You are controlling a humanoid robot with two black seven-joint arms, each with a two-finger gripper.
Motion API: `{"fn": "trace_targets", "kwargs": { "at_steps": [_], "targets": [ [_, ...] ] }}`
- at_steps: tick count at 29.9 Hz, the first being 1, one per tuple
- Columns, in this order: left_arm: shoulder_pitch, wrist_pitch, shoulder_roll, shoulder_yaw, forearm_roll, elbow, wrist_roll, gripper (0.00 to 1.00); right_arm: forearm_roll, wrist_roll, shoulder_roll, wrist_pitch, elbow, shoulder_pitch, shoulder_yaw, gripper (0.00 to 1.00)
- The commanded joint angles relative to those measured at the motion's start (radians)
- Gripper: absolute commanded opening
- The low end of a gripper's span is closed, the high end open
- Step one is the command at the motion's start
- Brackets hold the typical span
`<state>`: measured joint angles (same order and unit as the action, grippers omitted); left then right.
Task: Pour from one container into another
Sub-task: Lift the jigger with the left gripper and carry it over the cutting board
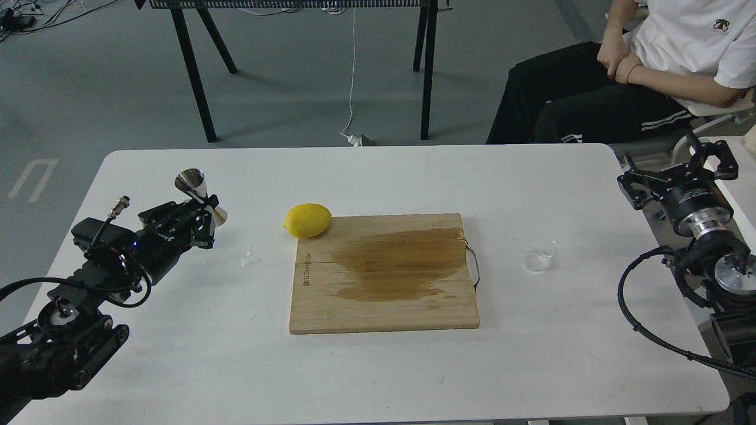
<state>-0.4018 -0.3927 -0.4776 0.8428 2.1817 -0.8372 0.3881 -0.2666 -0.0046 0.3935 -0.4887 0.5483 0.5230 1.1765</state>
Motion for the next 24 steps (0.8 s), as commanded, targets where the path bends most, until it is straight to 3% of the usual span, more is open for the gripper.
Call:
{"fn": "trace_targets", "kwargs": {
  "at_steps": [1, 4, 7, 12, 19, 24],
  "targets": [
    [-0.067, 0.110, -0.010, -0.001, 0.000, -0.141, -0.001, 0.05, 0.000, 0.000, 0.018, 0.000, 0.001, -0.001, 0.000, 1.00],
    [-0.130, 0.222, 0.005, -0.005, 0.000, -0.255, -0.003, 0.05, -0.002, 0.000, 0.044, 0.000, 0.004, -0.003, 0.005, 1.00],
    [-0.181, 0.281, 0.033, -0.053, 0.000, -0.298, -0.009, 0.04, -0.002, 0.000, 0.067, 0.000, 0.004, -0.008, 0.008, 1.00],
    [-0.269, 0.287, 0.194, -0.260, 0.000, -0.272, -0.026, 0.03, -0.003, 0.000, 0.094, 0.000, 0.004, -0.027, 0.011, 1.00],
    [-0.255, 0.285, 0.312, -0.303, 0.000, -0.128, -0.044, 0.03, -0.005, 0.000, 0.100, 0.000, 0.005, -0.044, 0.012, 1.00],
    [-0.252, 0.285, 0.338, -0.352, 0.000, -0.100, -0.067, 0.04, -0.005, 0.000, 0.099, 0.000, 0.009, -0.044, 0.014, 1.00]
  ]
}}
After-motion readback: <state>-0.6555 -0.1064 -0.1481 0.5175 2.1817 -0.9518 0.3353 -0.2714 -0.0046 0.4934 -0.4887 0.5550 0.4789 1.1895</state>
